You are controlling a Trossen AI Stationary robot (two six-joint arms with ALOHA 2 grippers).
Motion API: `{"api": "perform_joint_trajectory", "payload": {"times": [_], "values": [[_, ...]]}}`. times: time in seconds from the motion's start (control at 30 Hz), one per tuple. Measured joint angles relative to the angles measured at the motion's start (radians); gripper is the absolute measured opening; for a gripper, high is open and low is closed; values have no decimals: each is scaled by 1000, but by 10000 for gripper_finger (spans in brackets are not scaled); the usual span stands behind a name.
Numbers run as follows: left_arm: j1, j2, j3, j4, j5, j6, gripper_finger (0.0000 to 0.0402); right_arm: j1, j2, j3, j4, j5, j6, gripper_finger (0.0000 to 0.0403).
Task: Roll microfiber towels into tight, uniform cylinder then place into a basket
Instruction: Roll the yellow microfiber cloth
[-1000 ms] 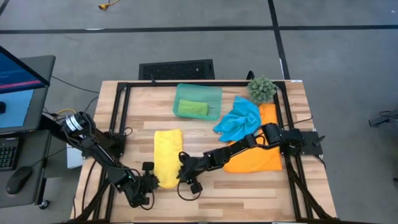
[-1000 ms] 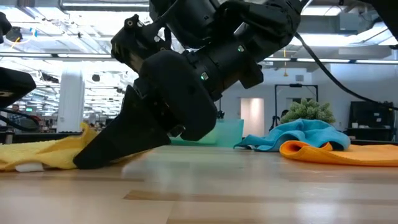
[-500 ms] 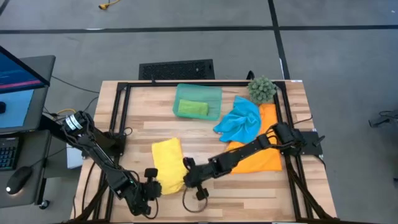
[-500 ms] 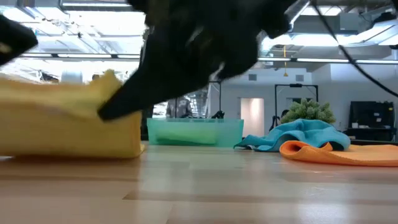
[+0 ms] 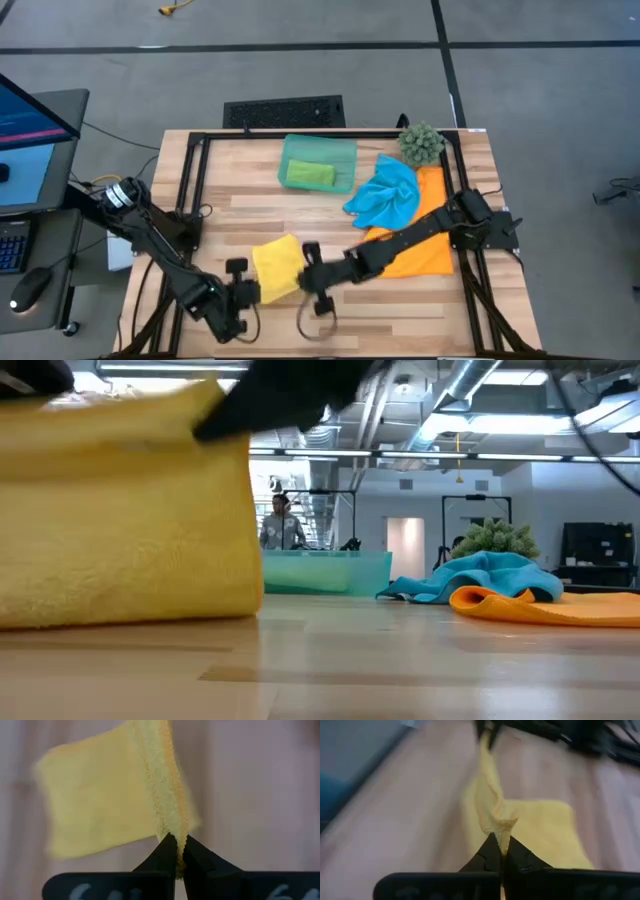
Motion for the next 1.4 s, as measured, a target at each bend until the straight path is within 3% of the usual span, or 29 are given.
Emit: {"api": "perform_joint_trajectory", "payload": {"times": [0.3,0.43,0.6,0.73,0.97,1.07,1.4], "values": [[119,0,-2,-225,-36,-49,4,-147,54,5,19,3,165,9],[185,0,-32,-222,-47,-18,4,-174,96,2,44,4,193,14],[239,1,-94,-154,9,5,4,-174,98,1,29,5,208,5],[255,1,-128,-135,-44,-11,4,-174,98,0,23,57,212,13],[267,1,-143,-99,-56,-19,19,-177,131,1,29,56,229,12],[268,1,-143,-80,-57,-17,44,-180,143,1,33,56,229,33],[268,1,-143,-88,-60,-4,146,-201,145,0,8,54,262,166]]}}
